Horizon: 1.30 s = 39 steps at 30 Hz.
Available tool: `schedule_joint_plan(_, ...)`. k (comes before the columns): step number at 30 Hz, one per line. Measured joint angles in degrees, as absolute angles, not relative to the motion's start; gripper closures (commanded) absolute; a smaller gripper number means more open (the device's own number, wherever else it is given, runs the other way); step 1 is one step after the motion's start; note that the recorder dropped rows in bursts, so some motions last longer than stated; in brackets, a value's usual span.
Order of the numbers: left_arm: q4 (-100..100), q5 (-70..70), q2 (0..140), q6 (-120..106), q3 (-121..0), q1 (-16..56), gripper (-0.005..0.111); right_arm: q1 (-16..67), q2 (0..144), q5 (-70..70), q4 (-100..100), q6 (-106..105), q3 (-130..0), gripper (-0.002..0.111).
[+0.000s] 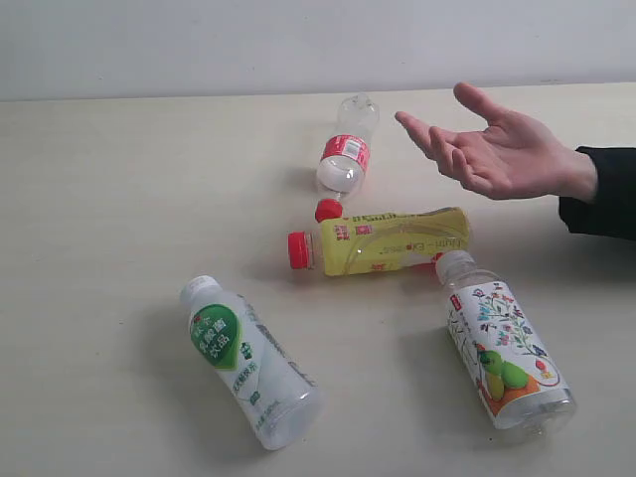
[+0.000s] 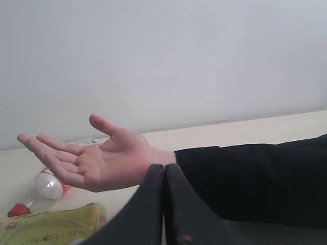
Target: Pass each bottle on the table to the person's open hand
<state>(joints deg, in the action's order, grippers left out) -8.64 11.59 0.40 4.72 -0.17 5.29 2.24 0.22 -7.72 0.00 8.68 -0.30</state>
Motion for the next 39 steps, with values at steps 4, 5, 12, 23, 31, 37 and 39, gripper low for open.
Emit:
schedule_joint_plan(4,-8.6,11.6,0.4,4.7,-0.2,5.3,0.107,2.2,0.2,-7.7,0.0,8.7,-0.3,0.108)
schedule_joint_plan(5,-8.6,11.6,0.4,4.7,-0.2,5.3,0.107,2.2,0.2,-7.7,0.0,8.7,-0.3,0.108)
schedule_joint_plan(12,-8.6,11.6,0.4,4.7,-0.2,5.3,0.107,2.2,0.2,-7.7,-0.4,8.7,-0.3,0.108)
schedule_joint_plan(23,-8.6,11.6,0.4,4.7,-0.2,5.3,0.107,2.2,0.2,3.8,10.8,24.0,-0.3,0.108)
schedule_joint_plan(31,-8.6,11.6,0.4,4.7,-0.2,5.3,0.107,2.2,0.2,2.0,10.6,16.1,-0.3,0.108)
schedule_joint_plan(37,-8.6,11.6,0.4,4.7,-0.2,5.3,0.107,2.2,0.2,5.7,11.5,16.7,-0.3,0.108)
schedule_joint_plan(39,-8.6,11.6,0.4,4.7,-0.2,5.3,0.107,2.2,0.2,8.3,11.5,21.9,-0.3,0.108)
